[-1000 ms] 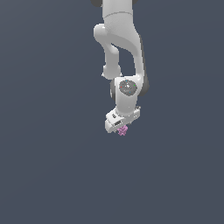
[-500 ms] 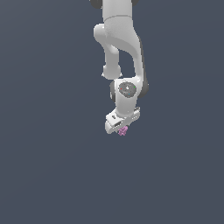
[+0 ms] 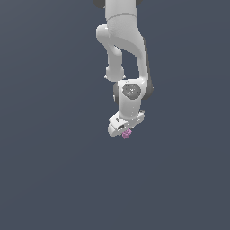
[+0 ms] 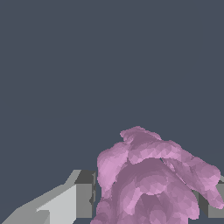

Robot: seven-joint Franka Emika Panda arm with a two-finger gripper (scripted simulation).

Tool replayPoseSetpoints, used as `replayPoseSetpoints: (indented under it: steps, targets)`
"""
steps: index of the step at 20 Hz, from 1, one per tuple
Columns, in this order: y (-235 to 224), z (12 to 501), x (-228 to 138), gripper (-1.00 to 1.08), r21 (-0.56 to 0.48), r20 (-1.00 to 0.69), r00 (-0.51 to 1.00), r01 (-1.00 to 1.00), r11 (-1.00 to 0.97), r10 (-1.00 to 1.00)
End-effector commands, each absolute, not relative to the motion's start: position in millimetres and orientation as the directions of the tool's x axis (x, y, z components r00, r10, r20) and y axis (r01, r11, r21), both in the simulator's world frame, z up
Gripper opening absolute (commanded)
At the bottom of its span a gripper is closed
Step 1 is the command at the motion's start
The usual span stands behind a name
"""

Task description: Pick up the object and move it to a goal position.

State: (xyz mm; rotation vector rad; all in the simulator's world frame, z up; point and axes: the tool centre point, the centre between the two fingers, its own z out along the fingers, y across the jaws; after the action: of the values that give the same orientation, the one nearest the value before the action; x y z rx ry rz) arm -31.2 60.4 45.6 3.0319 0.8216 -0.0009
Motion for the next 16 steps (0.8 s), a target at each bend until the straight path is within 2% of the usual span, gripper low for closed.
replayPoseSetpoints:
  steps: [1,8,16]
  targets:
    - [63,53,-30,-1.0,0.001,0.0,0.863,0.505,-0.863,0.505]
    - [78,92,-25,-1.0,0.001,0.0,0.863,0.506,-0.863,0.506]
    - [105,168,-14,-1.0,0.0,0.0,0.862,0.506,-0.862,0.506]
